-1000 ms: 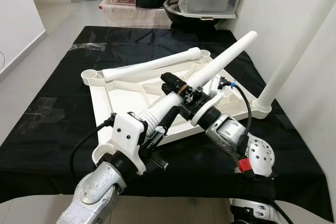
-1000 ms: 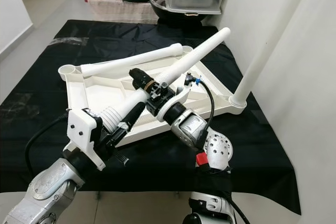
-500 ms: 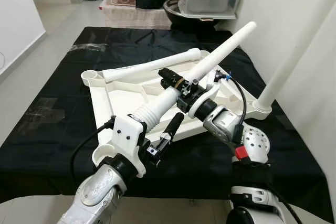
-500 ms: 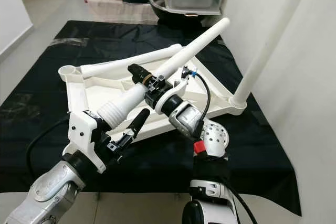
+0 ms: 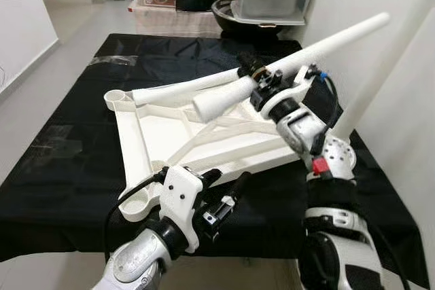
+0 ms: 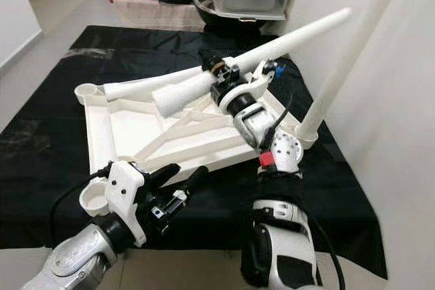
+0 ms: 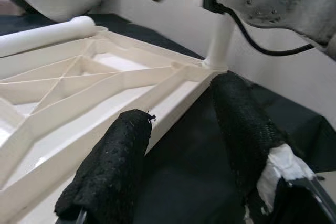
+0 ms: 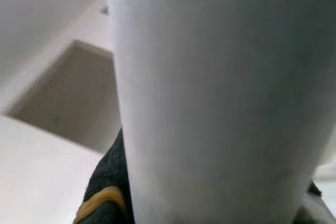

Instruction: Building children table

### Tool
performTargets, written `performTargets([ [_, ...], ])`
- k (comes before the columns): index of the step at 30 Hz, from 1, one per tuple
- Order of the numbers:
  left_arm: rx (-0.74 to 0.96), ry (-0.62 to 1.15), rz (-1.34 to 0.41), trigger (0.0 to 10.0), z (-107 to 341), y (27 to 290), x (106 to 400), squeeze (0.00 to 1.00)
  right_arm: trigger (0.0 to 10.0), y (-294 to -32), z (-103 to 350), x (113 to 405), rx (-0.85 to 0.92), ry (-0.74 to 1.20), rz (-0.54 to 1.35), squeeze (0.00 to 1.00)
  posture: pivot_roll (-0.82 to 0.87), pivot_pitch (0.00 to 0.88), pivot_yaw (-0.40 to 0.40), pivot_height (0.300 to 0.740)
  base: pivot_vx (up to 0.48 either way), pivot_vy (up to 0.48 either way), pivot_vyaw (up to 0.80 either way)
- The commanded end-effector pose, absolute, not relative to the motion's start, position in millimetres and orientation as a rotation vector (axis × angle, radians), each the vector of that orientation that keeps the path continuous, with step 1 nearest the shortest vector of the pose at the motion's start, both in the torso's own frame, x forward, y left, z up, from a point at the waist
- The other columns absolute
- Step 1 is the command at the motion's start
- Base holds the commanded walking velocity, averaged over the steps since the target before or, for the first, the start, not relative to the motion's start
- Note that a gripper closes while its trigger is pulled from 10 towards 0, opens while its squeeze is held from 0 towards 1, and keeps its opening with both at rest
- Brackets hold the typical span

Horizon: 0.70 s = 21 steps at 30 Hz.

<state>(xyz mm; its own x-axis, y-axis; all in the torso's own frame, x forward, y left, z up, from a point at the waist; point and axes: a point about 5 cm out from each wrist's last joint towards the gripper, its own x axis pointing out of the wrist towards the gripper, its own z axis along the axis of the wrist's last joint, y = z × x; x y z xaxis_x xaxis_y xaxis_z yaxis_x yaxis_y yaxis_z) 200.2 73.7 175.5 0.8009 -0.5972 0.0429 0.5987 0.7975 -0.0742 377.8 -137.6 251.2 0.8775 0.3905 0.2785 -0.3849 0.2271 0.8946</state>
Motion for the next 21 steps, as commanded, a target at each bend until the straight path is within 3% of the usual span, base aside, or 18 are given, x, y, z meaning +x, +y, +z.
performTargets([
  [1, -0.072, -0.009, -0.627, 10.0, 173.0, 74.8, 199.4, 0.00, 0.0, -136.1, 257.0, 380.0, 1.184, -0.020, 0.538, 0.00, 0.11, 0.033, -0.074, 0.740, 0.000, 0.000, 0.00],
  [2, -0.062, -0.007, -0.620, 10.0, 172.2, 75.6, 199.5, 0.00, 10.0, -136.1, 260.0, 379.8, 1.100, -0.042, 0.532, 0.00, 0.11, 0.033, -0.074, 0.740, 0.000, 0.000, 0.00],
  [3, -0.062, -0.007, -0.620, 10.0, 172.2, 75.6, 199.5, 0.00, 10.0, -136.1, 260.0, 379.8, 1.100, -0.042, 0.532, 0.00, 0.11, 0.033, -0.074, 0.740, 0.000, 0.000, 0.00],
  [4, -0.057, -0.008, -0.594, 10.0, 171.1, 78.1, 200.2, 0.00, 10.0, -135.2, 263.6, 378.9, 0.830, -0.108, 0.491, 0.00, 0.11, 0.028, -0.068, 0.740, 0.000, 0.000, 0.00],
  [5, -0.041, -0.015, -0.516, 10.0, 169.8, 84.8, 203.5, 0.00, 10.0, -124.0, 267.5, 370.0, 0.368, -0.243, 0.463, 0.00, 0.11, 0.025, -0.066, 0.740, 0.000, 0.000, 0.00],
  [7, -0.041, -0.015, -0.516, 10.0, 169.8, 84.8, 203.5, 0.00, 10.0, -124.0, 267.5, 370.0, 0.368, -0.243, 0.463, 0.00, 0.11, 0.025, -0.066, 0.740, 0.000, 0.000, 0.00],
  [9, -0.032, -0.030, -0.473, 10.0, 170.8, 88.0, 205.5, 0.00, 10.0, -115.1, 266.1, 360.8, 0.202, -0.316, 0.464, 0.00, 0.11, 0.021, -0.067, 0.740, 0.000, 0.000, 0.00],
  [11, -0.032, -0.051, -0.437, 10.0, 173.9, 90.0, 207.4, 0.00, 10.0, -110.5, 261.1, 352.9, 0.149, -0.347, 0.462, 0.00, 0.11, 0.016, -0.069, 0.740, 0.000, 0.000, 0.00],
  [21, -0.022, -0.075, -0.332, 10.0, 177.6, 96.7, 213.4, 0.00, 10.0, -107.4, 240.3, 341.4, 0.040, -0.343, 0.442, 0.00, 0.11, 0.015, -0.070, 0.740, 0.000, 0.000, 0.00],
])
